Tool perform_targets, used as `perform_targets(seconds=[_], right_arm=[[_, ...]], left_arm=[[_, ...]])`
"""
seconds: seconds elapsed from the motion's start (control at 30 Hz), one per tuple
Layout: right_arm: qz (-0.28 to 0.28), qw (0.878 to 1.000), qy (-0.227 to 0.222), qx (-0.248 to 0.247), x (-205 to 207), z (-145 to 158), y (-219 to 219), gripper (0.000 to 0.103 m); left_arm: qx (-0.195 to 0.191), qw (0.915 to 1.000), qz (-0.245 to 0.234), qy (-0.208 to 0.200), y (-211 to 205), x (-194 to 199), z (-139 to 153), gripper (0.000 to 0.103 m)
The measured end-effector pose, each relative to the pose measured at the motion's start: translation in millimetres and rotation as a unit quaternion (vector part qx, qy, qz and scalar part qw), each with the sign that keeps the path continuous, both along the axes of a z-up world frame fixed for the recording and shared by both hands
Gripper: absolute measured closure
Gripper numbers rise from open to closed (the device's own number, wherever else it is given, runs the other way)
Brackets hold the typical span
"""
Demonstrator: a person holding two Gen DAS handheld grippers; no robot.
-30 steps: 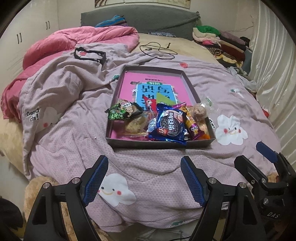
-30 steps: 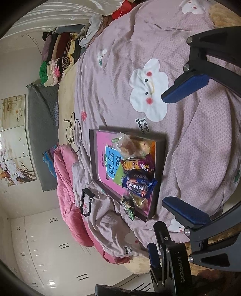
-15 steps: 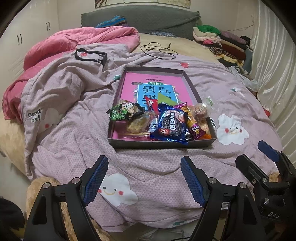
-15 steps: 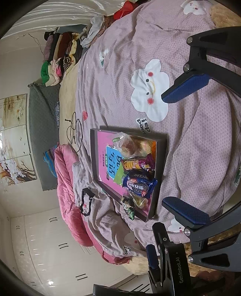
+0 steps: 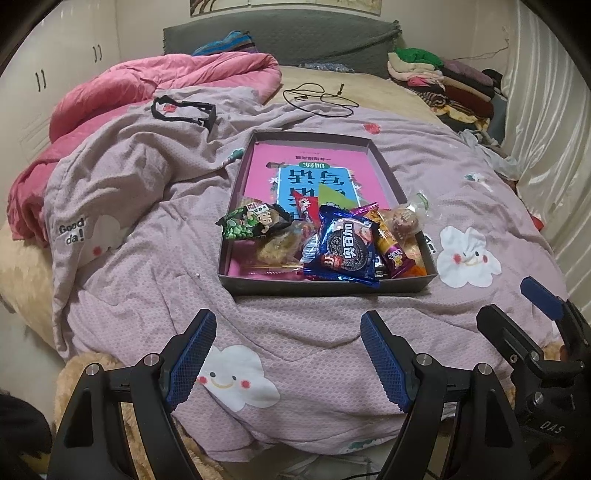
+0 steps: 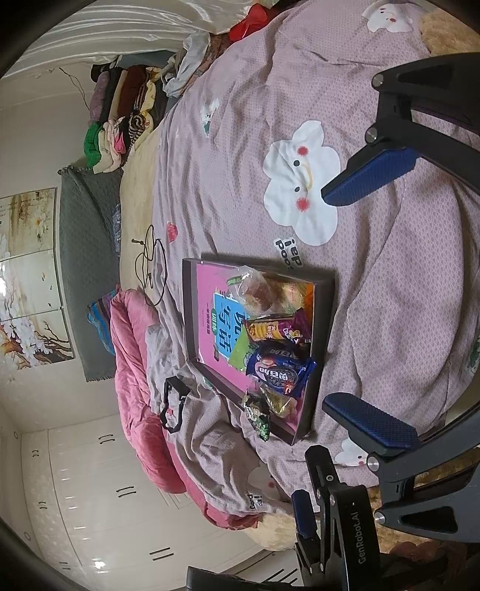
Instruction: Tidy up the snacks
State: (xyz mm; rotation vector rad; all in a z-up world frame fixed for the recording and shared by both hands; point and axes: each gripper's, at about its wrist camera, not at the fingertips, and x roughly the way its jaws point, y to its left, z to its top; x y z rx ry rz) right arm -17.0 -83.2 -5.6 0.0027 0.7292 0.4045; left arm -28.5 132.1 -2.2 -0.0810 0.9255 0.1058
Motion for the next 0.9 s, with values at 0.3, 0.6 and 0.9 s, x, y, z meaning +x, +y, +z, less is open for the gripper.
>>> perform_targets(seconds=[0.3, 0.6, 0.9], right_arm=[[-0.002, 1.000, -0.003, -0.003, 1, 1, -1, 0.001], [-0.003, 1.000, -0.002, -0.003, 2, 1, -2, 0.001], [-0.029, 1.000, 0.004, 0.000, 17, -8, -19, 0.001]], left_arm=[[0.004, 1.0000, 0.000, -0.001, -1, 0, 0, 0.022], [-0.006, 1.0000, 0.002, -0.002, 1, 1, 1, 0.022], [-0.001, 0.9996, 0.026, -0.013, 24, 14, -2, 0.022]])
